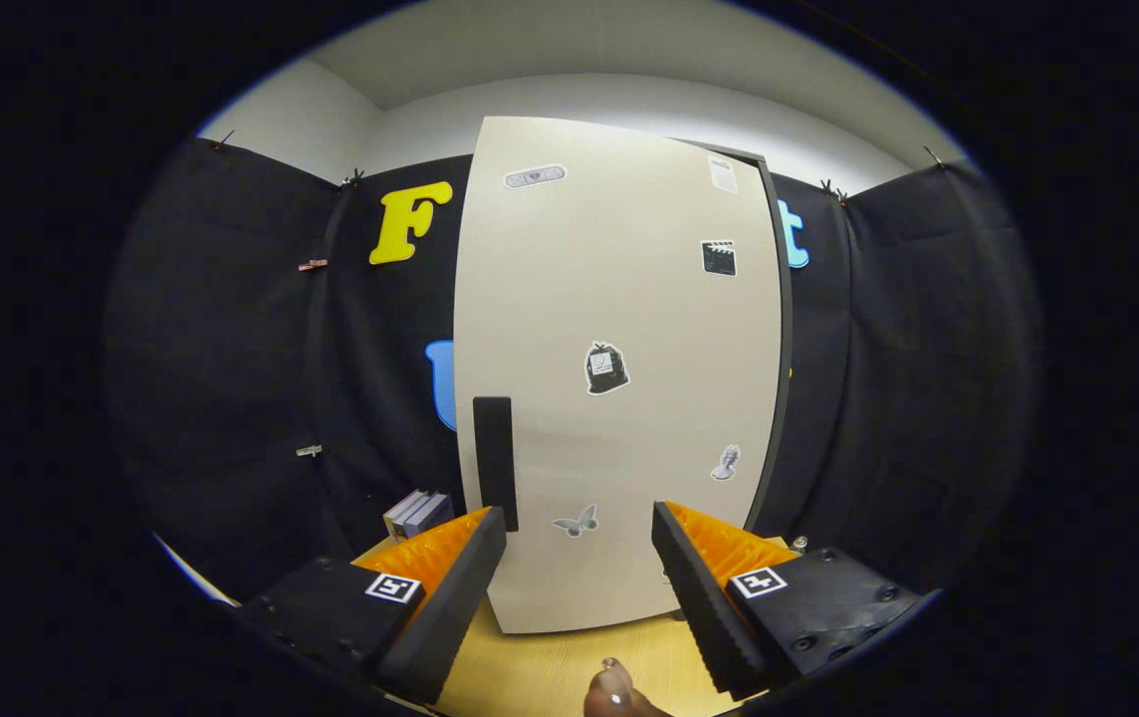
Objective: Open the shoe cabinet door, grab the shoes and put them into the shoe cabinet, then close the shoe cabinet door.
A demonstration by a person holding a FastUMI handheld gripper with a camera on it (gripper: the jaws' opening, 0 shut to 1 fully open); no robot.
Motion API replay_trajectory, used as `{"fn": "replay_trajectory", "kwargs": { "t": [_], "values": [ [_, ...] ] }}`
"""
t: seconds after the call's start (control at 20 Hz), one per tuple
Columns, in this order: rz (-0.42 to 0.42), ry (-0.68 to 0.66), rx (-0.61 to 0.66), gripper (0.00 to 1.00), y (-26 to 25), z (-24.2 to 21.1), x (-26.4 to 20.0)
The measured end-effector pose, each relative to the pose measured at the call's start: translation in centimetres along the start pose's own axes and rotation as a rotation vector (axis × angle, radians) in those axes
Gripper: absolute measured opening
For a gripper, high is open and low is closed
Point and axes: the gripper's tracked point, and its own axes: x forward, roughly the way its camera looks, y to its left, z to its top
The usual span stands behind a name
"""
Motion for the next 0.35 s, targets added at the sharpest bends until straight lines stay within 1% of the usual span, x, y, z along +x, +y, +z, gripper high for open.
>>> {"fn": "replay_trajectory", "kwargs": {
  "t": [0.05, 0.35],
  "values": [
    [-0.012, 0.003, 0.004, 0.97, -0.17, -0.10, 0.06],
    [-0.014, -0.002, 0.003, 0.97, 0.34, -0.24, -0.59]
  ]
}}
